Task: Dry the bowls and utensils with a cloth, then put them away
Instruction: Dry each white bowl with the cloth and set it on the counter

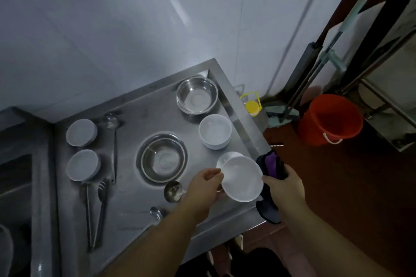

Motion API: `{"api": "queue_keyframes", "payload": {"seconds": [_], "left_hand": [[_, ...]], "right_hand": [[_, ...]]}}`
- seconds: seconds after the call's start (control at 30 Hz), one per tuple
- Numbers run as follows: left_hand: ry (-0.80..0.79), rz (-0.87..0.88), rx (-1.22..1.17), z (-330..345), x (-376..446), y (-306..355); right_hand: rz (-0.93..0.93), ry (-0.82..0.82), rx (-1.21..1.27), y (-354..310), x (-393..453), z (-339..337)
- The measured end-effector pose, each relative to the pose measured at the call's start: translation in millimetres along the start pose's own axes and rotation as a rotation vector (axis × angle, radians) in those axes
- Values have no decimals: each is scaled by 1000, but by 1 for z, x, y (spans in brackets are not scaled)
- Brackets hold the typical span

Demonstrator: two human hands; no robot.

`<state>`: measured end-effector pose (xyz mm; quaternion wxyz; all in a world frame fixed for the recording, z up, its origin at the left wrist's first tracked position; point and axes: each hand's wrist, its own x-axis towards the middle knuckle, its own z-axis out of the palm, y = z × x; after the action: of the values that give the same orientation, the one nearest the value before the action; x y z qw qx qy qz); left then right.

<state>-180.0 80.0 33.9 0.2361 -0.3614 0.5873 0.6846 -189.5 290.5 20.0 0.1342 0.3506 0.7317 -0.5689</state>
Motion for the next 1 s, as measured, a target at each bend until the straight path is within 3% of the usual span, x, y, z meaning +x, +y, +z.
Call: {"api": "queue_keyframes", "payload": {"seconds": [0.47, 1.0], "left_hand": [[226, -37, 111, 3, 93, -28], [297, 27, 301, 4, 113, -42]], "right_hand": [[-68, 6, -173, 14, 55, 41], [-127, -27, -279, 22, 73, 43]]}}
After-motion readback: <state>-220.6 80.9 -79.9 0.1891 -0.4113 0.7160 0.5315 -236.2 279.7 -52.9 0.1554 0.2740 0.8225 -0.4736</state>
